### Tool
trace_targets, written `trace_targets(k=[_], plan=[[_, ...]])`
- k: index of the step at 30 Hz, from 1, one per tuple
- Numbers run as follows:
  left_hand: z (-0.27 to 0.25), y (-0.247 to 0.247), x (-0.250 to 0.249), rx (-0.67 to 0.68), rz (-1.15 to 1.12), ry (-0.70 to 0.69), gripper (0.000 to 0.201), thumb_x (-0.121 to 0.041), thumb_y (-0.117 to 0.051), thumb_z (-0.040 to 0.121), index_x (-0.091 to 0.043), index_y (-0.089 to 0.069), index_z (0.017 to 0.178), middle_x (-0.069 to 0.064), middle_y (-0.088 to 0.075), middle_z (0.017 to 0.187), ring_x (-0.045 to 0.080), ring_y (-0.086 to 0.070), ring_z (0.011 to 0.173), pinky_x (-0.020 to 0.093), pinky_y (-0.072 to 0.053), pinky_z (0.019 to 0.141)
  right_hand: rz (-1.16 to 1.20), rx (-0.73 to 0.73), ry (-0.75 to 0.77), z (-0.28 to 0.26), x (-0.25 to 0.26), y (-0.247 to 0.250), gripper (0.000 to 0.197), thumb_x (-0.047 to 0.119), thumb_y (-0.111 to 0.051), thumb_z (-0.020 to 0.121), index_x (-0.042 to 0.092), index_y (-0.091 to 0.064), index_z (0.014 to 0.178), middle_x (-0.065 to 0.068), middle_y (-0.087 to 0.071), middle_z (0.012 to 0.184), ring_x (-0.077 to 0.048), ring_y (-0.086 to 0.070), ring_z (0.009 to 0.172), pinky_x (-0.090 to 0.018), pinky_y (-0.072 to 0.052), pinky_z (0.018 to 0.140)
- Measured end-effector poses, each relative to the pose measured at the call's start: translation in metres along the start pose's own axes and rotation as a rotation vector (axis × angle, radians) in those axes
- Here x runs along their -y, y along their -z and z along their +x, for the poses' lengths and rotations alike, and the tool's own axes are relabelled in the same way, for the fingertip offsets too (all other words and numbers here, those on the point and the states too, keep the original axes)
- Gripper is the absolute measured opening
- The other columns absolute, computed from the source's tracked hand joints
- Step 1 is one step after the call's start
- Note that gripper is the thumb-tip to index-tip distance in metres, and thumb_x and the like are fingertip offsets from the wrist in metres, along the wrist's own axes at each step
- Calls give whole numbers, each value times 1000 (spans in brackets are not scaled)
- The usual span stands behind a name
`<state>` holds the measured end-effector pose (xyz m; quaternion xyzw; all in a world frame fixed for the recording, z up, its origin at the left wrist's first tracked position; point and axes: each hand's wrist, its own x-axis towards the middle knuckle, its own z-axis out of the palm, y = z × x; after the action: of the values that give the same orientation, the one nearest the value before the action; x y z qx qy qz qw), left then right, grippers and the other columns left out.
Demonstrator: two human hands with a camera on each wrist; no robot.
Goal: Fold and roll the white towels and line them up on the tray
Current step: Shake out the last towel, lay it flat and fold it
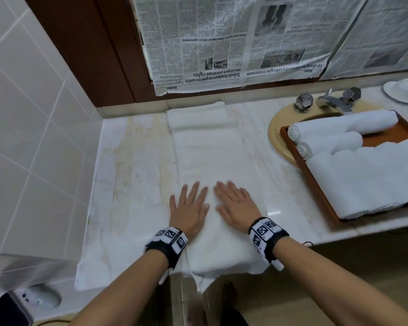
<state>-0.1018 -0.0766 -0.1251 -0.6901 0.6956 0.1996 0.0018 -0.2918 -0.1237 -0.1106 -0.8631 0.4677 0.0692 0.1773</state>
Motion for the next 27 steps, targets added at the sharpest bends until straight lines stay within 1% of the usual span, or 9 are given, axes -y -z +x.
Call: trace_targets(k=[2, 5, 10, 13, 15, 17, 21, 24, 27], plan=[[5, -3, -1, 47, 32, 29, 72, -64, 15, 84, -45, 12, 154, -16, 23, 161, 19, 19, 151, 57, 4, 118, -24, 46, 43, 12, -2, -2, 62, 53, -9, 101, 30, 5, 157, 13, 12, 163, -14, 12, 151, -44, 2, 122], [8, -1, 6, 34, 22, 95, 66, -64, 12, 88, -48, 16, 152, -20, 29, 156, 18, 19, 151, 50, 5, 121, -37, 86, 10, 20, -24, 4, 61, 55, -12, 103, 34, 11, 155, 17, 20, 160, -12, 18, 149, -43, 8, 121], [11, 9, 15, -17, -104, 355, 55, -51, -7, 103, -44, 15, 154, -17, 24, 161, 20, 20, 151, 58, 7, 119, -1, 88, -207, 17, -80, 22, 64, 55, -12, 102, 29, 13, 155, 17, 26, 156, -14, 19, 149, -46, 7, 121], [24, 14, -1, -90, -101, 273, 56, -56, -3, 99, -48, 15, 152, -21, 28, 159, 16, 24, 149, 57, 10, 119, -14, 44, -117, 23, -70, 28, 63, 53, -7, 101, 28, 13, 156, 15, 26, 156, -16, 22, 148, -46, 12, 120], [40, 15, -16, -68, -48, 190, 56, -57, -1, 99, -49, 15, 151, -21, 27, 159, 15, 25, 148, 57, 10, 118, -28, 45, 5, 38, -52, 31, 71, 58, 6, 92, 29, 11, 156, 15, 23, 158, -16, 21, 149, -47, 12, 119], [58, 16, -24, -10, -44, 183, 54, -54, -6, 103, -48, 11, 153, -19, 22, 161, 17, 24, 149, 58, 10, 118, -35, 64, 60, 59, -42, 30, 77, 60, 13, 85, 29, 11, 156, 15, 21, 160, -16, 18, 149, -49, 10, 119], [83, 22, -9, 33, -27, 230, 54, -56, -7, 102, -51, 15, 151, -21, 28, 158, 15, 26, 149, 60, 11, 117, -60, 92, 62, 94, -61, 32, 72, 60, 12, 88, 31, 15, 154, 14, 26, 158, -14, 20, 149, -47, 10, 120], [103, 33, 5, 52, -22, 270, 55, -58, -6, 101, -50, 17, 151, -20, 30, 158, 16, 25, 149, 61, 12, 117, -70, 98, 66, 113, -81, 41, 62, 55, -3, 101, 31, 16, 154, 14, 26, 158, -11, 21, 148, -43, 12, 120], [134, 45, 10, 56, -7, 285, 56, -58, -5, 101, -47, 18, 152, -18, 30, 158, 19, 25, 149, 60, 14, 116, -81, 71, 63, 143, -89, 51, 61, 52, -7, 103, 30, 15, 155, 14, 24, 160, -11, 19, 149, -42, 11, 120]])
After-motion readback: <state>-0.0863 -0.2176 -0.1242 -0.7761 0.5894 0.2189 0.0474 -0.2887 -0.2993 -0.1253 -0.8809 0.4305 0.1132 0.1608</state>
